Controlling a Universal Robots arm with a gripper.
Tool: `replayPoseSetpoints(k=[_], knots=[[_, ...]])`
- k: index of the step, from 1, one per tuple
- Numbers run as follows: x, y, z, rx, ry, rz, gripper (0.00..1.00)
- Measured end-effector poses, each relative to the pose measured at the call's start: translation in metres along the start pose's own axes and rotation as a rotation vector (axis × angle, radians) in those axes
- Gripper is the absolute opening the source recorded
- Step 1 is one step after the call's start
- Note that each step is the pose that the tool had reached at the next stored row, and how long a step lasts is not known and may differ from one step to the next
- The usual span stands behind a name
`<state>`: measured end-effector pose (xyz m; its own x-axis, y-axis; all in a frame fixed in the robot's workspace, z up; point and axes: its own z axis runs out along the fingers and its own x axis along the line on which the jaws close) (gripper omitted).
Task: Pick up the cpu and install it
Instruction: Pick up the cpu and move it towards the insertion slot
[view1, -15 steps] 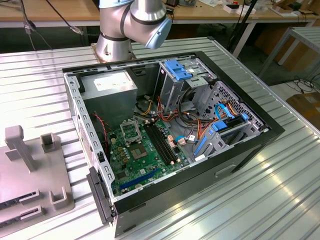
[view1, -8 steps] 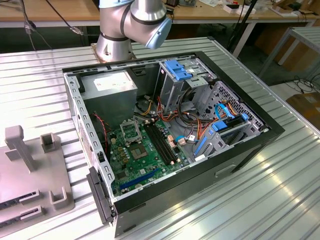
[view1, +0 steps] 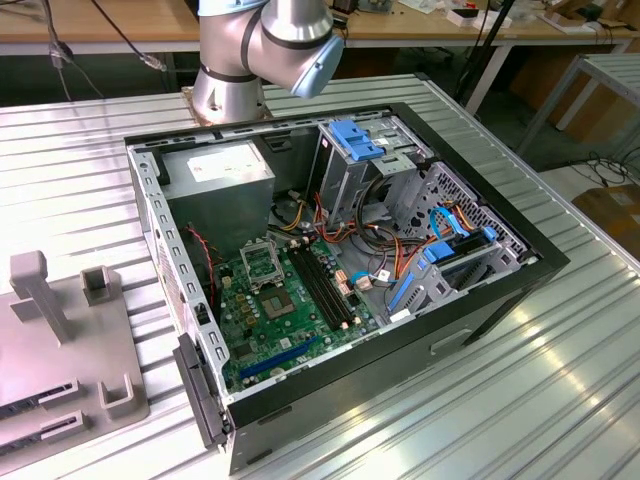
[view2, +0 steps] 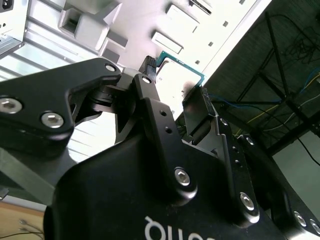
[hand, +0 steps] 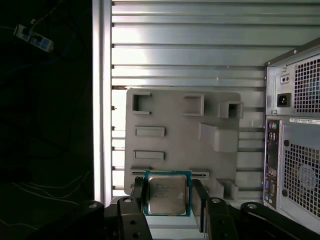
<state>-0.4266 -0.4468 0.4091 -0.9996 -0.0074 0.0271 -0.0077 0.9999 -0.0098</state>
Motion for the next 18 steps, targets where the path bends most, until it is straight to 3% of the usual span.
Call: replayPoseSetpoints(k=[18], knots=[[-0.0118,-0.0001,-0.0003,0.0,0.0001,0.0,0.47]])
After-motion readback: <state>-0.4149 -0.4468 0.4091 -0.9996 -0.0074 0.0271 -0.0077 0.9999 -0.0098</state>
